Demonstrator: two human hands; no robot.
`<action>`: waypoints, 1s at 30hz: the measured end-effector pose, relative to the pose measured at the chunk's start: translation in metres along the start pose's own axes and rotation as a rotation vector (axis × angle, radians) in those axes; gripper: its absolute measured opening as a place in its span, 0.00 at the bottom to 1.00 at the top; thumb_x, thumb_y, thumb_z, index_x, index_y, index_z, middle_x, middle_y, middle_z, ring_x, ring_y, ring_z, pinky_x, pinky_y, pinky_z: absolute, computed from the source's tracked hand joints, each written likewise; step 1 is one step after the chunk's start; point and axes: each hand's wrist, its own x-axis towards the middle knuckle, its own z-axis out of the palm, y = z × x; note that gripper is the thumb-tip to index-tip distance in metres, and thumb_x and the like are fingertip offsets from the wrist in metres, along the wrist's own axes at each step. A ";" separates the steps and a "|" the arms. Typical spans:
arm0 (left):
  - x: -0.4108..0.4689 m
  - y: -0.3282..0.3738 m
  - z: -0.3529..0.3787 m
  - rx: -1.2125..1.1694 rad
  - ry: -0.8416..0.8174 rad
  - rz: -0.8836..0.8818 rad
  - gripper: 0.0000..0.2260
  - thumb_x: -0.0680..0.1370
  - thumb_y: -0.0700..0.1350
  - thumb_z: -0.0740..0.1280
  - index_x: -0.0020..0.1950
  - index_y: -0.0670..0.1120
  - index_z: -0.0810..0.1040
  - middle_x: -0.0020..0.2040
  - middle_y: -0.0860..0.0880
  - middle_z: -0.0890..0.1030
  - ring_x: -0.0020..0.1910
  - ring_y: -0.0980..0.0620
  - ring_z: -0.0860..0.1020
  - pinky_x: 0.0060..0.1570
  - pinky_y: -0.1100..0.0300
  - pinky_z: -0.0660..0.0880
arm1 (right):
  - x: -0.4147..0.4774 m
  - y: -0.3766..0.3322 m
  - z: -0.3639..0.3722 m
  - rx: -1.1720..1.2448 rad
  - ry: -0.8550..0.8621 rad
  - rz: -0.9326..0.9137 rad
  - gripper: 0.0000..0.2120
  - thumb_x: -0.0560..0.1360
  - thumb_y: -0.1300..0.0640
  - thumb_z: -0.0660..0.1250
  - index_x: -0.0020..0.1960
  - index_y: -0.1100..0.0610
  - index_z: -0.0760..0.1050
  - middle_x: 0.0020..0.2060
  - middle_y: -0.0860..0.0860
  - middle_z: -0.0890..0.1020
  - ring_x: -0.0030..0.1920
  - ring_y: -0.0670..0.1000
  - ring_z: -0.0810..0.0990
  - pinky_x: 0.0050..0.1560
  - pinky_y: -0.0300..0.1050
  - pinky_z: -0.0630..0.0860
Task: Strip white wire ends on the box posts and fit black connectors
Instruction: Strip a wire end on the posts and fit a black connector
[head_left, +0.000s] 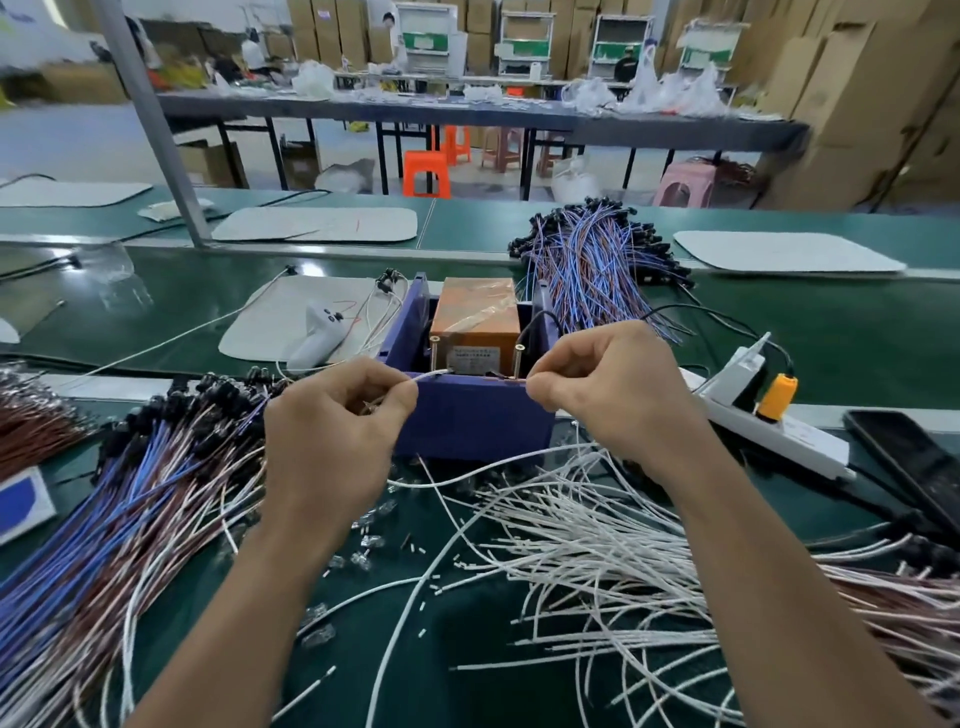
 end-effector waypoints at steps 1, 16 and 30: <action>-0.001 0.000 0.002 0.000 0.007 0.010 0.08 0.74 0.48 0.76 0.46 0.62 0.83 0.35 0.64 0.83 0.34 0.59 0.79 0.34 0.67 0.74 | 0.000 0.000 0.000 -0.002 0.000 -0.005 0.04 0.69 0.56 0.78 0.37 0.49 0.86 0.29 0.43 0.85 0.31 0.43 0.82 0.39 0.39 0.80; 0.003 -0.011 0.007 0.036 0.076 0.032 0.13 0.75 0.44 0.76 0.41 0.64 0.82 0.38 0.69 0.83 0.37 0.63 0.81 0.38 0.71 0.76 | 0.000 0.011 -0.008 0.110 0.007 0.028 0.06 0.69 0.56 0.79 0.39 0.46 0.84 0.29 0.48 0.85 0.31 0.50 0.84 0.35 0.40 0.80; 0.002 -0.017 0.008 -0.003 0.137 -0.010 0.09 0.75 0.48 0.74 0.40 0.62 0.83 0.35 0.64 0.83 0.33 0.60 0.82 0.37 0.62 0.78 | -0.001 0.010 -0.008 0.163 0.025 0.066 0.06 0.70 0.59 0.79 0.36 0.55 0.83 0.28 0.49 0.84 0.25 0.42 0.79 0.30 0.30 0.71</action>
